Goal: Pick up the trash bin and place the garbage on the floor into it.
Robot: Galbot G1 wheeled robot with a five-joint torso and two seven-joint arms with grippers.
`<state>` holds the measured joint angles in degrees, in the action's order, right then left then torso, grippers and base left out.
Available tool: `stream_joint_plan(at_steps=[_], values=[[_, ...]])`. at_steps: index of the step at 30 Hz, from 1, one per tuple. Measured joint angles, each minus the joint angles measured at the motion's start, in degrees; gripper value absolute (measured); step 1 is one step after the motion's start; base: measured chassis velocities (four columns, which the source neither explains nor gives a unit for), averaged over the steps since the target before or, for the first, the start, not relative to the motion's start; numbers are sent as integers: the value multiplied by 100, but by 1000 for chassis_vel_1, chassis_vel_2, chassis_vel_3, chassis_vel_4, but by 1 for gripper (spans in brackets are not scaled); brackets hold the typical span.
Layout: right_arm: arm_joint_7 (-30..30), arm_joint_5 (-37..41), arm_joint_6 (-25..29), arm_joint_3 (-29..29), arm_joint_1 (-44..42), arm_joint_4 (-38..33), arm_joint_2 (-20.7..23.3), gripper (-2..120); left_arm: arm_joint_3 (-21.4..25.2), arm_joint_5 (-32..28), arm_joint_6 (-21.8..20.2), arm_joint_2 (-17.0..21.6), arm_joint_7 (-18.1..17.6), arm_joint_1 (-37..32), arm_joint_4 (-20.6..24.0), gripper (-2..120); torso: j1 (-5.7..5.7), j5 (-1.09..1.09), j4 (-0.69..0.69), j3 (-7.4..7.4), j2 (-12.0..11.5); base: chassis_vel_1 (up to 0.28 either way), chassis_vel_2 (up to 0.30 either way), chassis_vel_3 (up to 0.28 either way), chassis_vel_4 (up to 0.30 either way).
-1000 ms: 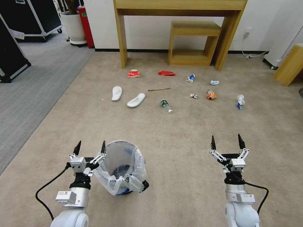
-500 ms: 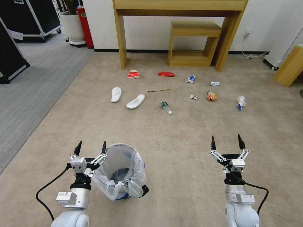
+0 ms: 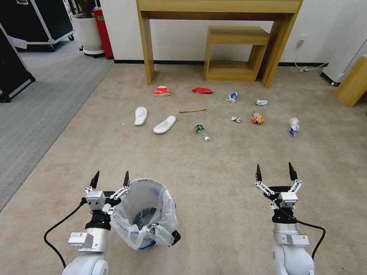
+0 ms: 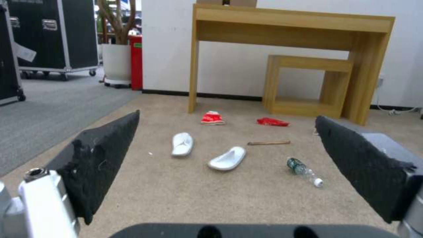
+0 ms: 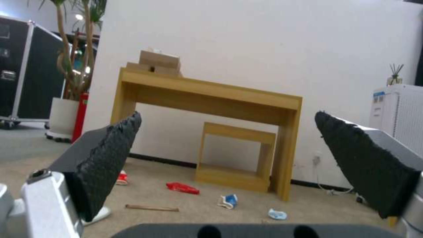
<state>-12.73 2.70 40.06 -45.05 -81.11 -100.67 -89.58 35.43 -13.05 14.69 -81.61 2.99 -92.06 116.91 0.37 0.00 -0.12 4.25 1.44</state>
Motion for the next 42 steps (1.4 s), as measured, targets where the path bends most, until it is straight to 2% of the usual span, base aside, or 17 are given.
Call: stream_joint_plan(at_steps=[8,14,20,26,27,28,31,32,34,35,37,38,40,42], values=[[-217,76,24,-20,3,12,0,100,10,-16,-4,0,0,-4,22,100,0,0,0,0,0,0,0,0,0],[-133,67,32,9,-2,29,-8,100,34,-23,-55,0,-89,-13,23,100,0,0,0,0,0,0,0,0,0],[129,-140,-28,10,-19,8,33,100,51,-131,-393,135,-278,-81,77,100,0,0,0,0,0,0,0,0,0],[204,-172,-83,12,-47,-15,119,100,-80,-389,-1266,670,-750,-145,403,100,0,-1,0,0,0,0,0,0,0],[221,-181,-85,12,-59,-18,137,100,-164,-550,-1645,884,-1017,-168,604,100,0,-1,0,0,0,0,0,0,0],[221,-181,-85,12,-59,-18,137,100,-164,-550,-1645,884,-1017,-168,604,100,0,-1,0,0,0,0,0,0,0],[300,-190,-111,-1,-103,-67,229,100,-222,-908,-2339,1349,-1558,-202,968,100,0,-1,0,0,0,0,0,0,0],[300,-190,-111,-1,-103,-67,229,100,-222,-908,-2339,1349,-1558,-202,968,100,0,-1,0,0,0,0,0,0,0],[345,-162,-144,-20,-112,-120,303,100,-207,-1133,-2608,1592,-1768,-238,1132,100,0,0,-1,0,0,0,0,0,0],[372,-124,-180,-34,-121,-156,370,100,-207,-1459,-2892,1774,-2014,-292,1287,100,0,0,0,0,0,0,0,0,0],[377,-111,-198,-45,-125,-167,406,100,-209,-1668,-3013,1855,-2120,-312,1350,100,0,0,0,0,0,0,0,0,0],[383,-97,-215,-55,-129,-171,453,100,-227,-2126,-3209,2007,-2386,-329,1437,100,0,0,0,-1,0,0,0,0,0],[386,-87,-242,-54,-166,-181,511,100,-243,-2724,-3463,2215,-2664,-378,1542,100,0,-1,0,0,0,0,0,0,0],[386,-89,-248,-48,-195,-189,523,100,-242,-2884,-3521,2318,-2731,-411,1601,100,0,-1,0,0,0,0,0,0,0]])
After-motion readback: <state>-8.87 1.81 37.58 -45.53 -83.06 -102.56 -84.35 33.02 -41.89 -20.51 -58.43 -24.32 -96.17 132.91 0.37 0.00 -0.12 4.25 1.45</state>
